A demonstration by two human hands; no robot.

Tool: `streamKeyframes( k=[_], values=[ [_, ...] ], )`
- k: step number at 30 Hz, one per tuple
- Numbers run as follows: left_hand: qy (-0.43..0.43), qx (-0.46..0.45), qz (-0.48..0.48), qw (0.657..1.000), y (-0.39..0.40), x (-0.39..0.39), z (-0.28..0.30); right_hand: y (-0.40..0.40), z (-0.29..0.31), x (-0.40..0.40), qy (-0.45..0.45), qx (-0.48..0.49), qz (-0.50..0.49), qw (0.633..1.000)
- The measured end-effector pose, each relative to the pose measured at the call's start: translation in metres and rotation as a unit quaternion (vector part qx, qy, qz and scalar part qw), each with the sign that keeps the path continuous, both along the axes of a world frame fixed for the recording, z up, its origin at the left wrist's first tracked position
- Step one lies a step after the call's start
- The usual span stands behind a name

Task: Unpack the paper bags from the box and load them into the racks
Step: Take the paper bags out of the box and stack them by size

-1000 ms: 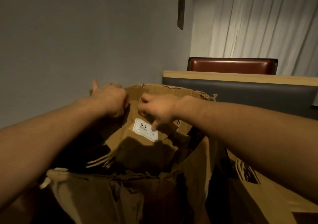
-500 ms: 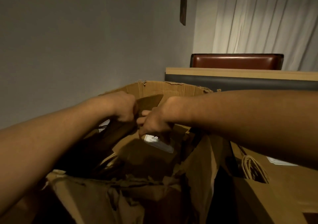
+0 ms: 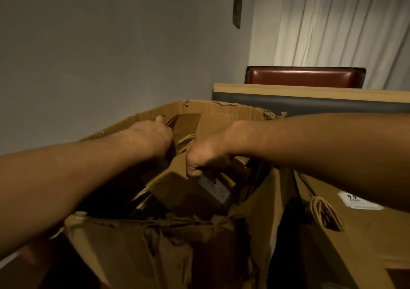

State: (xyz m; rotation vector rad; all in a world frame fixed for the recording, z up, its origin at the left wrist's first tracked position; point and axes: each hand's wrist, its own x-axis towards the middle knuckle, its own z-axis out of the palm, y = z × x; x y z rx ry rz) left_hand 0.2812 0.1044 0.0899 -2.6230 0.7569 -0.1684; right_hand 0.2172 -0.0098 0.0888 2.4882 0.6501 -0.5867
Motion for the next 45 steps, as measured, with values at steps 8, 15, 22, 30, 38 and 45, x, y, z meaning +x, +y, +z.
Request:
streamKeyframes(
  k=[8, 15, 22, 30, 38, 45],
  values=[
    [-0.012, -0.050, 0.000, 0.999, 0.007, 0.002, -0.005, -0.016, 0.013, -0.039, -0.057, 0.042, -0.047, 0.996],
    [-0.011, -0.025, 0.013, 1.000, 0.007, 0.005, -0.024, -0.020, 0.006, -0.053, -0.037, 0.109, -0.103, 0.988],
    [-0.016, -0.081, 0.033, 0.996, 0.008, 0.006, -0.013, -0.034, 0.004, -0.057, -0.066, 0.121, -0.088, 0.987],
    [-0.006, -0.077, -0.030, 0.997, 0.005, 0.000, -0.008, -0.036, 0.005, -0.061, -0.114, 0.163, -0.115, 0.973],
    [0.067, -0.255, -0.136, 0.955, 0.031, -0.042, 0.073, -0.021, 0.049, -0.080, -0.351, 0.145, -0.070, 0.922],
    [0.249, -0.603, -0.233, 0.721, 0.055, -0.105, 0.128, 0.009, 0.128, -0.116, -0.586, 0.071, 0.014, 0.807]
  ],
)
